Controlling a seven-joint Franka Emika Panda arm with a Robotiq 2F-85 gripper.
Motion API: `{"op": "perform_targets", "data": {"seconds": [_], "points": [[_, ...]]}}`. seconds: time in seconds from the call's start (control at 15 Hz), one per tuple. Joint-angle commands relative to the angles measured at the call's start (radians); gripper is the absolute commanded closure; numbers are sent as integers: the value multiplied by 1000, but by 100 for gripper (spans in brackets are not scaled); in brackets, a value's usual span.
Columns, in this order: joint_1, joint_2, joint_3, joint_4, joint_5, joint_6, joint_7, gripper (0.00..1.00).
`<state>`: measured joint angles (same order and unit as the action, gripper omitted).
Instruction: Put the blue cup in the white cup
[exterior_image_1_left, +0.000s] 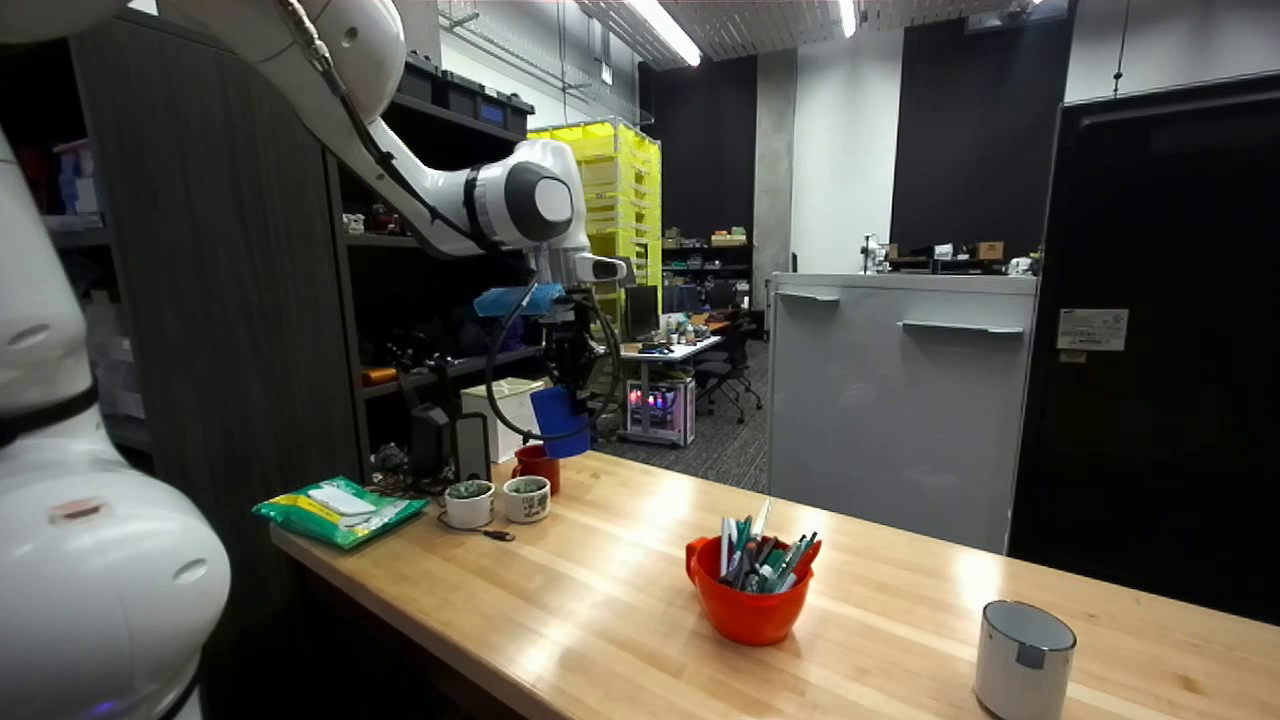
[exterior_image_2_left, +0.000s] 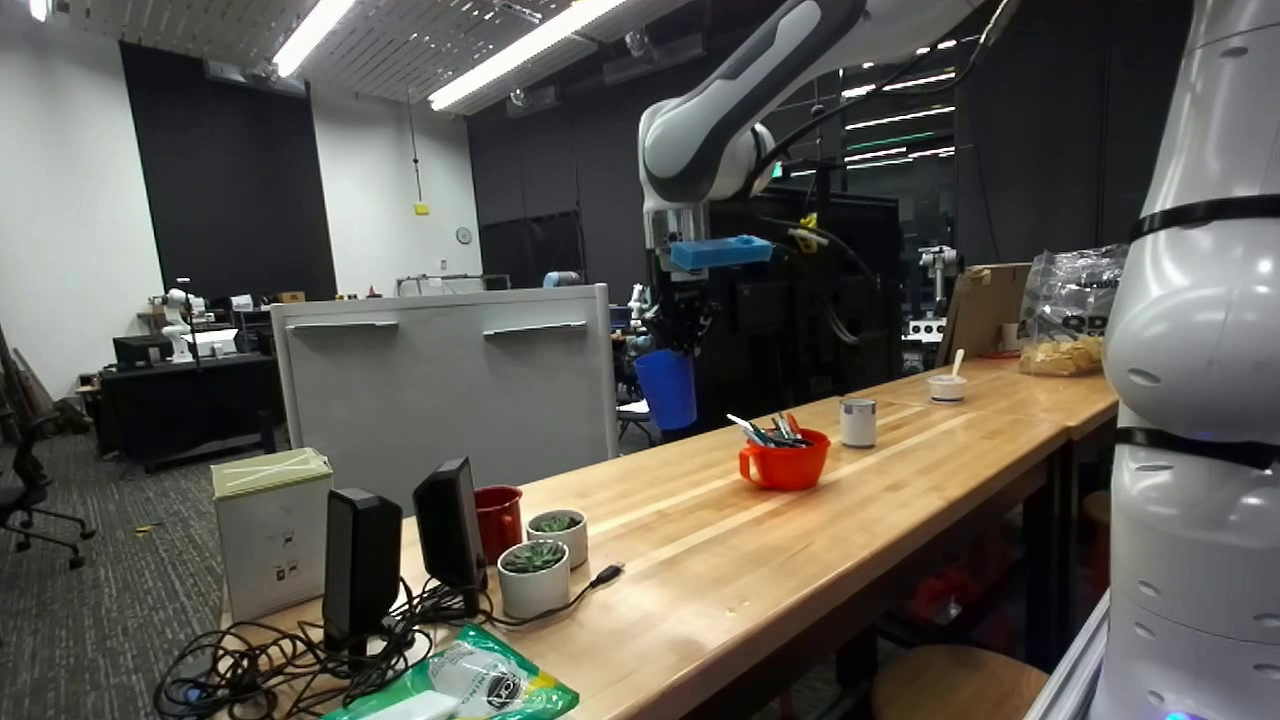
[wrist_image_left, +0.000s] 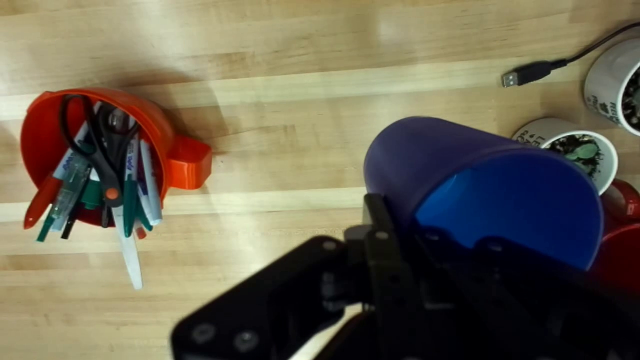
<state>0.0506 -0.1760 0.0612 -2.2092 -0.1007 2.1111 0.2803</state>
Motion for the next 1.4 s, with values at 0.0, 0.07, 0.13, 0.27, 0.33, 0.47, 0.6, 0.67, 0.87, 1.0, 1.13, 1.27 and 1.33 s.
{"op": "perform_targets", "data": {"seconds": [0.0, 0.07, 0.13, 0.27, 0.33, 0.47, 0.6, 0.67, 0.87, 1.0, 1.13, 1.27, 1.33], "points": [[-8, 0, 7, 2, 2, -3, -2, 96], [-8, 0, 7, 2, 2, -3, -2, 96], [-8, 0, 7, 2, 2, -3, -2, 96], [-8, 0, 7, 2, 2, -3, -2, 96], [-8, 0, 7, 2, 2, -3, -2, 96], [-8, 0, 7, 2, 2, -3, -2, 96], [-8, 0, 7, 2, 2, -3, -2, 96], [-8, 0, 7, 2, 2, -3, -2, 96], [-8, 0, 7, 2, 2, -3, -2, 96], [-8, 0, 7, 2, 2, -3, -2, 96], [-8, 0, 7, 2, 2, -3, -2, 96], [-15, 6, -1, 10, -3, 0, -17, 99], [-24, 10, -9, 15, -10, 6, -26, 99]]}}
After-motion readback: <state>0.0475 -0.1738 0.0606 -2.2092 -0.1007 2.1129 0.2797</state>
